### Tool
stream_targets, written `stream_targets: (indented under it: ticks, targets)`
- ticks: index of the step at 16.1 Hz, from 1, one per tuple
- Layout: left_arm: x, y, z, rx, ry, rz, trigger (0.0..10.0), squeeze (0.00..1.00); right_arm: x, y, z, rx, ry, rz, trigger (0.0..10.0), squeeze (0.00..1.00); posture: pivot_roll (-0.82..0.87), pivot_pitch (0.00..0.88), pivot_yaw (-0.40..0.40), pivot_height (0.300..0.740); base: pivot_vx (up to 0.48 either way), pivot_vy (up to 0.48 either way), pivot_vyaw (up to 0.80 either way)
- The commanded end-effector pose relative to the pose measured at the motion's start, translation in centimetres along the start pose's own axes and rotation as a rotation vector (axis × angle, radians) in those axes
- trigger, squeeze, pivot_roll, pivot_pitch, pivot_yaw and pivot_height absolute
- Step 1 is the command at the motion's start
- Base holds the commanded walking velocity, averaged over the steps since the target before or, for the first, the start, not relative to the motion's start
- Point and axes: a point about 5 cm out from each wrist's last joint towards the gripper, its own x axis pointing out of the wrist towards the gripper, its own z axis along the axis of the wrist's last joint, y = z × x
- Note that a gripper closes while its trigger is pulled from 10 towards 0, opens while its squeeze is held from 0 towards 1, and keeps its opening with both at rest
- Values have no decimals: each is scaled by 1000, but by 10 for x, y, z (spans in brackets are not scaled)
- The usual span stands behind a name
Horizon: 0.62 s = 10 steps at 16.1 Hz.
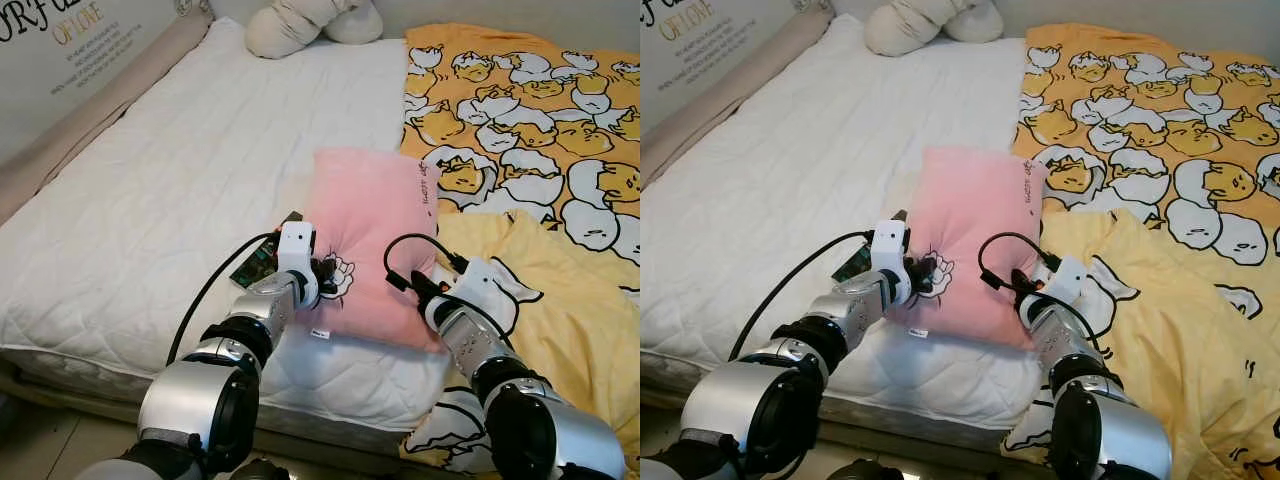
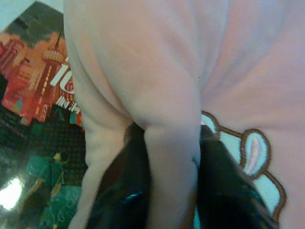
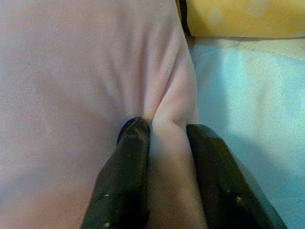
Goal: Clean up the room
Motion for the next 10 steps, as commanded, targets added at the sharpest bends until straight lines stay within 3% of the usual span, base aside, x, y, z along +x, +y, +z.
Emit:
stream_targets:
  ticks: [1,4,7,8,9,10]
  targets:
    - [-1,4,-2,34,17,5,0,0,-1,0,-14,21,51,-3,0,0,40,0,49,740,0,0,0]
    - [-1,3,4,35,-20,-14,0,0,-1,-2,-13,7,44,-12,0,0,41,0,47,740,0,0,0]
    - [-2,5,29,38,-104,-38,0,0,3,10,9,36,-39,2,0,0,48,0,49,740,0,0,0]
    - [-4,6,55,71,-181,-49,0,0,8,34,37,28,-134,104,0,0,37,0,51,740,0,0,0]
    - [-6,6,67,87,-216,-56,0,0,8,44,48,20,-173,144,0,0,37,0,51,740,0,0,0]
    - [-15,6,109,144,-341,-78,0,0,6,66,79,-30,-284,229,0,0,34,0,56,740,0,0,0]
